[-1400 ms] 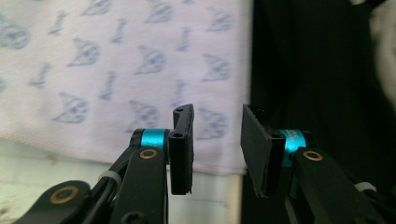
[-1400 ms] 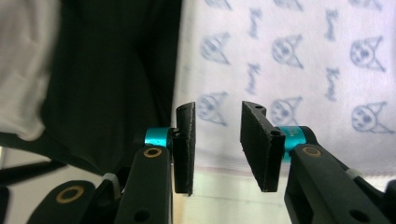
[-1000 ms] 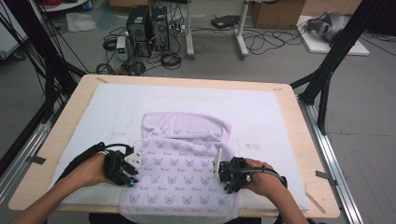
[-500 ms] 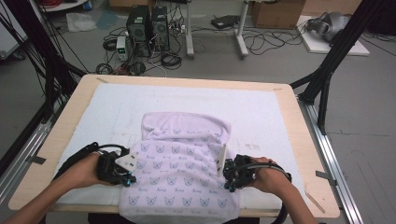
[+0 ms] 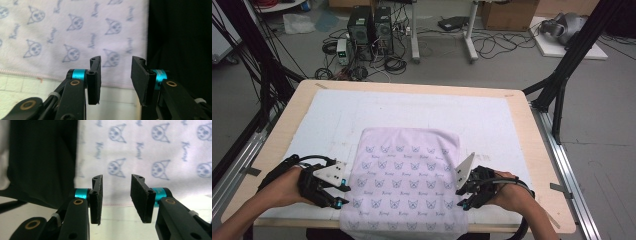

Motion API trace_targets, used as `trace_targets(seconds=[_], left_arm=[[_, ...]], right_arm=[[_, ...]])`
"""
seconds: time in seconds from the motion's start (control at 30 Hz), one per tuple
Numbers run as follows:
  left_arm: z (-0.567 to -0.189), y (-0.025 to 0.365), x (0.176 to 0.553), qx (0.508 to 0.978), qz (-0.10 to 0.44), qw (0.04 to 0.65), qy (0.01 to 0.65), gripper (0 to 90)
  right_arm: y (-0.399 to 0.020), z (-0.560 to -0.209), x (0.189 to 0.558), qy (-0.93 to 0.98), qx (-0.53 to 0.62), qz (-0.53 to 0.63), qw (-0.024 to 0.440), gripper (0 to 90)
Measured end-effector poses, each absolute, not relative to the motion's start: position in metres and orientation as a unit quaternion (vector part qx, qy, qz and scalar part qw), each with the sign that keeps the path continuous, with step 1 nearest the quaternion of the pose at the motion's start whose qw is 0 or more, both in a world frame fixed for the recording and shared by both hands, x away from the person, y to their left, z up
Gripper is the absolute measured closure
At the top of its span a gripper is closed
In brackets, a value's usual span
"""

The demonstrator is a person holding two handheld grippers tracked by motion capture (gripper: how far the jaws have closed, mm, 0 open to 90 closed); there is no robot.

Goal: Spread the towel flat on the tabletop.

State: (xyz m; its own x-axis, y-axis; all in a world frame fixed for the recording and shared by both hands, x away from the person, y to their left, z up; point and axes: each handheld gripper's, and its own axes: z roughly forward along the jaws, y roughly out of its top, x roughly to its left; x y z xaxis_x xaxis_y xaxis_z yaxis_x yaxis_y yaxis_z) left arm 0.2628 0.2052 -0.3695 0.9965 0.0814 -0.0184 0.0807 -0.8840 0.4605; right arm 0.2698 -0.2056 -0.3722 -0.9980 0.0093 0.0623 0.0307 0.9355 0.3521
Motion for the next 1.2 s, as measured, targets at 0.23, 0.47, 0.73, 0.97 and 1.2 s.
trace_targets(seconds=[0.23,0.47,0.73,0.97,1.2], left_arm=[[-0.394,0.188,0.278,0.98,0.01,0.194,0.053,61.6],[-0.408,0.177,0.284,0.986,0.002,0.16,0.052,73.7],[-0.4,0.179,0.28,0.984,0.019,0.173,0.043,88.1],[-0.385,0.194,0.275,0.98,0.004,0.196,0.045,88.3],[-0.387,0.206,0.281,0.972,0.015,0.22,0.084,64.9]], right_arm=[[-0.194,-0.389,0.276,-0.99,-0.017,-0.137,0.009,61.5],[-0.174,-0.406,0.277,-0.997,0.011,-0.069,0.016,81.8],[-0.179,-0.398,0.279,-0.998,-0.004,-0.063,0.021,89.0],[-0.194,-0.366,0.271,-0.991,-0.004,-0.133,0.03,88.9],[-0.205,-0.373,0.278,-0.984,-0.039,-0.173,0.018,68.3]])
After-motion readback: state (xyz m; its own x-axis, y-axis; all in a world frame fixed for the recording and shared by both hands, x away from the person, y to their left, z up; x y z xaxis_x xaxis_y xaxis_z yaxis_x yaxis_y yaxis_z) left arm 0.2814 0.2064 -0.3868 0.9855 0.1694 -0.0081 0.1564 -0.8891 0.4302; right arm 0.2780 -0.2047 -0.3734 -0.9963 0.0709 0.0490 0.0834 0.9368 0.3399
